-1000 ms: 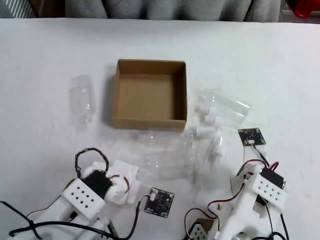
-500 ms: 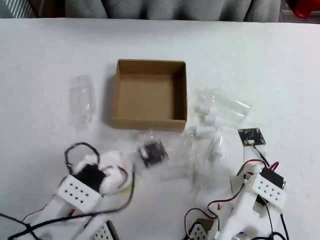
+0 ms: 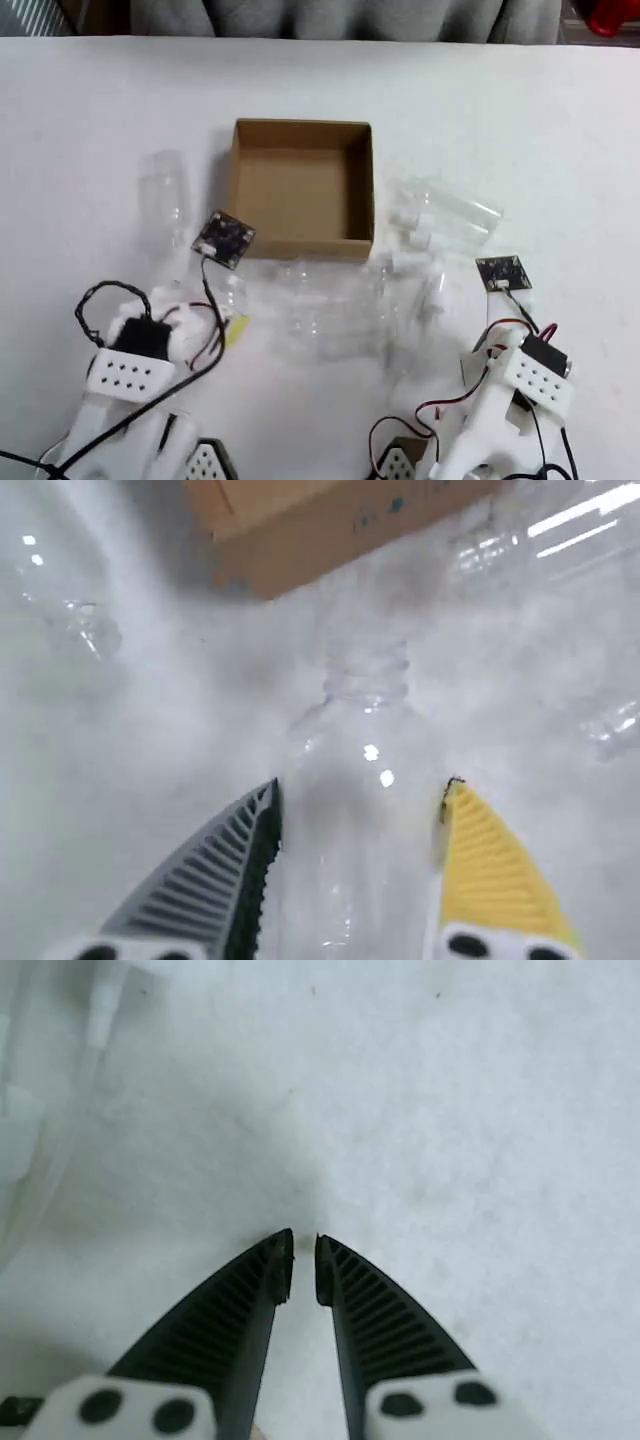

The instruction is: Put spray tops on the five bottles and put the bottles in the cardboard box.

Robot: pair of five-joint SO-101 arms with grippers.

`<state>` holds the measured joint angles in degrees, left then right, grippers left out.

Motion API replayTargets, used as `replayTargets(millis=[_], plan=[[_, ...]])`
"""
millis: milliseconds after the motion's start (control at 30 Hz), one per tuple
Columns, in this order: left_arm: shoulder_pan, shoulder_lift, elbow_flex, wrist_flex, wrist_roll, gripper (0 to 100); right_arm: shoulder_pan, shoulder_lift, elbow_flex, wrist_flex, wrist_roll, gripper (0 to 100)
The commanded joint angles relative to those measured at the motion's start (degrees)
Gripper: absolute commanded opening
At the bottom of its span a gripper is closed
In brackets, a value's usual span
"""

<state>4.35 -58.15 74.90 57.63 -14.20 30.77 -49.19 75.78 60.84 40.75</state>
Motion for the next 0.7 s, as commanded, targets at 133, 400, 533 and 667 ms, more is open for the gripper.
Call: replayTargets(millis=[133,400,533,667], plan=[[-1.2,-0.6,-5.8,7.4,-6.8,23,-0.2,-0.5,-0.2,-0.7,-0.3,1.6],[-0.7,-0.5,-13.2,18.1,-11.8,31,-0.2,-0.5,-0.2,-0.7,-0.3,1.6],[-1.2,-0.5,-13.5,18.8,-16.6,31,-0.2,-0.5,-0.2,-0.7,-0.2,1.6],[-1.1,-0.5,-13.9,19.1,-21.4,31,-0.2,-0.5,-0.2,-0.7,-0.3,1.6]])
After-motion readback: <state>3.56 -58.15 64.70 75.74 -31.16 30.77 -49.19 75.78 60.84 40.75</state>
